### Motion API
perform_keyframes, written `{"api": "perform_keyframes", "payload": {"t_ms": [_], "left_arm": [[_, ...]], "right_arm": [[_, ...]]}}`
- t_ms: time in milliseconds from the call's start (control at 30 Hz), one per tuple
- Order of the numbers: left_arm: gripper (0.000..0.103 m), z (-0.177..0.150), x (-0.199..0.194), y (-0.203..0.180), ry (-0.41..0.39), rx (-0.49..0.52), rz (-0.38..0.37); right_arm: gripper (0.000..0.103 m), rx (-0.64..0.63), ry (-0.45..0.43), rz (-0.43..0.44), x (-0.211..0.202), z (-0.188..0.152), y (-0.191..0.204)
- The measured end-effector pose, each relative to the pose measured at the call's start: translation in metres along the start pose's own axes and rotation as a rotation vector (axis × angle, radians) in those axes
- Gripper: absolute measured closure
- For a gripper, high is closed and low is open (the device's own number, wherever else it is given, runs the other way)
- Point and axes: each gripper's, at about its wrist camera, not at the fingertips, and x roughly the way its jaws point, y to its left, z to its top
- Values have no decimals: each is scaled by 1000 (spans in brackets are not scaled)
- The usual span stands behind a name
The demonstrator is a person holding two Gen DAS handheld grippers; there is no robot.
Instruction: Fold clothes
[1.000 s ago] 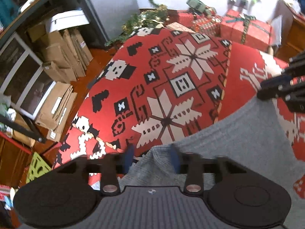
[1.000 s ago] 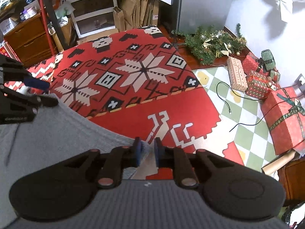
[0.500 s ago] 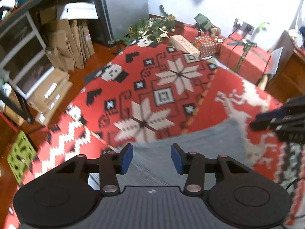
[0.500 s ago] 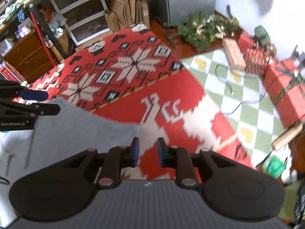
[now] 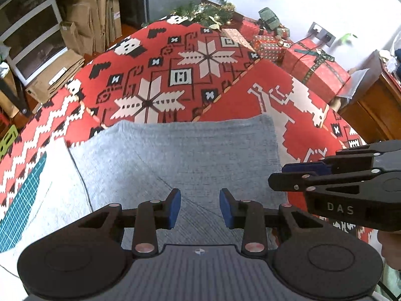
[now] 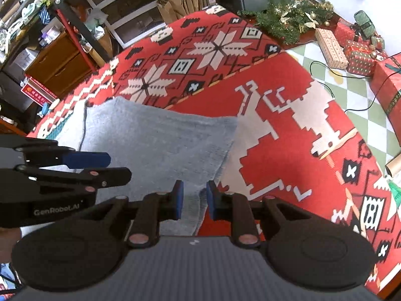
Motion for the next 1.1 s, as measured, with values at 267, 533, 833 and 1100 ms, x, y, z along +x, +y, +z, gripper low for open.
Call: {"api": "perform_keyframes", "payload": {"t_ms": [267, 533, 833, 1100], "left_arm": [[73, 0, 9, -7, 17, -16, -22], [75, 0, 22, -26, 16, -5, -54], [72, -3, -2, -21, -13, -73, -80], [29, -38, -58, 9, -66, -197, 37]], "right_arm": [[103, 37, 2, -21, -2, -5, -12], [102, 24, 19, -28, -1, -6, -16], [84, -32, 10, -56, -30, -2, -11], [29, -218, -17, -63, -62, 11, 47]]}}
